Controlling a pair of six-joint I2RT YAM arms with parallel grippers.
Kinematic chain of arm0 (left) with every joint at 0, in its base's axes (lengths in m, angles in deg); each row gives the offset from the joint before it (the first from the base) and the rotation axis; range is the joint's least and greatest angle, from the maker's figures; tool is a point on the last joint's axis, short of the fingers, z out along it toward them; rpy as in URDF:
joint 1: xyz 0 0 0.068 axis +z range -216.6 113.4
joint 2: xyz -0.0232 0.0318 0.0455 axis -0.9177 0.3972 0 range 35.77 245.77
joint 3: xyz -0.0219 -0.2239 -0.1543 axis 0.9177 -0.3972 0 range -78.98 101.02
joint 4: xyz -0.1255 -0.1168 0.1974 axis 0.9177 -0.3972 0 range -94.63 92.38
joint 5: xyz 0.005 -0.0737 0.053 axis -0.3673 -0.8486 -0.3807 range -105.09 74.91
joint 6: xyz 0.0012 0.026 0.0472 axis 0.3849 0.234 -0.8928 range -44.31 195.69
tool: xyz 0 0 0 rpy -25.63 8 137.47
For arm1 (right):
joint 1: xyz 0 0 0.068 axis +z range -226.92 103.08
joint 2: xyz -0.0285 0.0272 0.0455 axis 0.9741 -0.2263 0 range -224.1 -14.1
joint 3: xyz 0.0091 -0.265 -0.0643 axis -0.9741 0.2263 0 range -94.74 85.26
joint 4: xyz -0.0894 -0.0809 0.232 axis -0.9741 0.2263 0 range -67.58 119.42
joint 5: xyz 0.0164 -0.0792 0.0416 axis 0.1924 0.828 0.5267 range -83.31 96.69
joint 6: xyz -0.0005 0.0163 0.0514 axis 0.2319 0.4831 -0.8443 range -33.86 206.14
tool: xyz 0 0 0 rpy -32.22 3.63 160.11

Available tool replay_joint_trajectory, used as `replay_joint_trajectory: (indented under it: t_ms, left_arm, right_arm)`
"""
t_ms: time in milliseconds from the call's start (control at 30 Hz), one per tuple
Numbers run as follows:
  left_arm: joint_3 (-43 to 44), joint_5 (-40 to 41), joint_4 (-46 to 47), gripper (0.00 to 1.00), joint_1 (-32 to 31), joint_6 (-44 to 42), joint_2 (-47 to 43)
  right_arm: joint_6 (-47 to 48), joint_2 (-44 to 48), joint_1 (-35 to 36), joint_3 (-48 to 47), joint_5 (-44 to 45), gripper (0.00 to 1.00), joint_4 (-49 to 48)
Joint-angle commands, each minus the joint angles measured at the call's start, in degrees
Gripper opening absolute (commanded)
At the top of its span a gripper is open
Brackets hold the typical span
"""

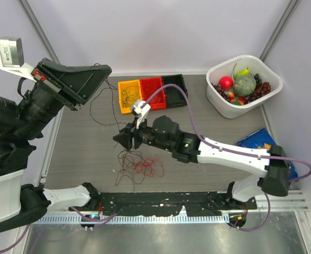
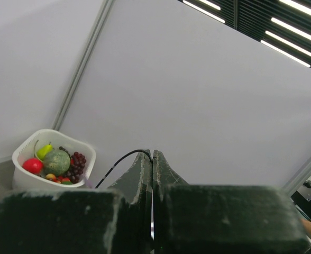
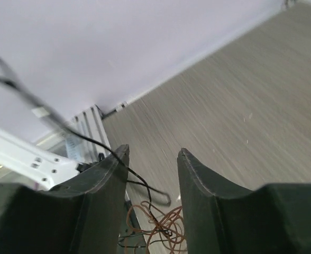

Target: Untangle the cables

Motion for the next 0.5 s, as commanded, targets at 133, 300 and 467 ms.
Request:
replay_joint_trajectory:
  t_ms: [133, 300, 467]
  left_arm:
    - [3.2, -0.2, 1.4, 0.0, 0.2, -0.7, 1.1]
    - [9.2, 1.8, -1.2, 0.0, 0.2, -2.7, 2.5]
    - [11.7, 2.1, -1.5, 0.0, 0.2, -3.3, 2.5]
  right_arm:
    - [-7.4, -6.2, 0.2, 13.7, 13.3, 0.4, -3.1]
    - [-11.7, -5.5, -2.7, 19.2, 27.4, 0.45, 12.9]
    - [-11.4, 3.5, -5.7, 26.3, 30.2, 0.61, 14.8]
